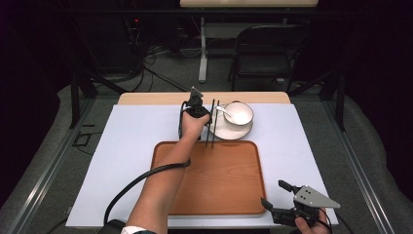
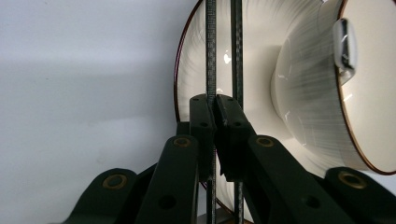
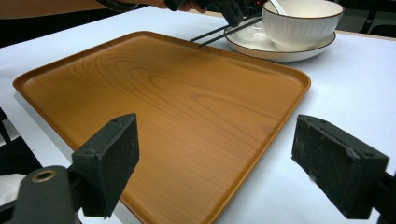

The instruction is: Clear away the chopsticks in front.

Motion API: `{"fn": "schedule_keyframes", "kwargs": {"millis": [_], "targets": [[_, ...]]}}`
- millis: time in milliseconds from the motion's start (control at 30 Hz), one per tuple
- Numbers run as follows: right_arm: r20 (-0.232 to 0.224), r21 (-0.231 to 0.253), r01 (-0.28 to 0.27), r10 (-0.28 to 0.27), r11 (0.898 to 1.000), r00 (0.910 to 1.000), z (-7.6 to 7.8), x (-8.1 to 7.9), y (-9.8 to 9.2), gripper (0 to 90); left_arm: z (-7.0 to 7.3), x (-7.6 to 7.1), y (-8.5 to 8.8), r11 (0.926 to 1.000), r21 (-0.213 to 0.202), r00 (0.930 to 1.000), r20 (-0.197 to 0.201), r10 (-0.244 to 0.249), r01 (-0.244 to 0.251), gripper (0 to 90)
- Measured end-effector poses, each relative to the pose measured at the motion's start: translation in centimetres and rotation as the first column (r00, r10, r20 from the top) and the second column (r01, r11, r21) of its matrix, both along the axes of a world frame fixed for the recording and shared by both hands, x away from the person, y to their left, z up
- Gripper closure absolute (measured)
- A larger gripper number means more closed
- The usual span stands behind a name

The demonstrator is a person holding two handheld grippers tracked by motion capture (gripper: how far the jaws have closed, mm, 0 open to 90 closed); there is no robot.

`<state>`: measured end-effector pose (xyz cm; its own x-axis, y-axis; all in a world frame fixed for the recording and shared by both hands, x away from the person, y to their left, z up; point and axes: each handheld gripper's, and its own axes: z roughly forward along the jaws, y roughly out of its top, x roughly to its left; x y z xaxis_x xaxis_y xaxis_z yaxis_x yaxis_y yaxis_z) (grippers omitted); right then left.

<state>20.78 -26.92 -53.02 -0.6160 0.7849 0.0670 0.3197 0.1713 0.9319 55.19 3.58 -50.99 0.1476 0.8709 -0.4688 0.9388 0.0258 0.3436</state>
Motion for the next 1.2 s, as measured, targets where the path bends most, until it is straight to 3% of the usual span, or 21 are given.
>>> {"fn": "schedule_keyframes", "kwargs": {"millis": [400, 800, 867, 1000, 1200], "targets": [[0.002, 0.0, -0.001, 0.001, 1.0, 1.0, 0.0, 0.0, 0.1, 14.6, 3.0, -2.3, 2.2, 0.9999, -0.009, 0.9984, 0.057, 0.008, -0.007, 85.9], [0.008, -0.004, -0.014, 0.014, 1.0, 0.9999, 0.1, 0.2, 0.3, 14.5, 5.6, -6.3, 6.0, 0.9993, -0.033, 0.9933, 0.114, 0.022, -0.019, 85.9], [0.007, -0.003, -0.018, 0.018, 1.0, 0.9998, 0.1, 0.2, 0.4, 14.6, 6.0, -7.5, 7.0, 0.9991, -0.036, 0.9922, 0.122, 0.025, -0.021, 85.9], [0.009, -0.002, -0.015, 0.015, 1.0, 0.9998, 0.0, 0.2, 0.3, 14.5, 6.2, -9.0, 8.1, 0.9996, -0.029, 0.9914, 0.13, 0.011, -0.007, 85.9], [0.012, 0.006, -0.02, 0.02, 1.0, 0.9997, 0.0, 0.5, 0.3, 14.6, 5.2, -12.9, 9.8, 0.9995, -0.031, 0.9935, 0.114, -0.004, 0.007, 85.9]]}}
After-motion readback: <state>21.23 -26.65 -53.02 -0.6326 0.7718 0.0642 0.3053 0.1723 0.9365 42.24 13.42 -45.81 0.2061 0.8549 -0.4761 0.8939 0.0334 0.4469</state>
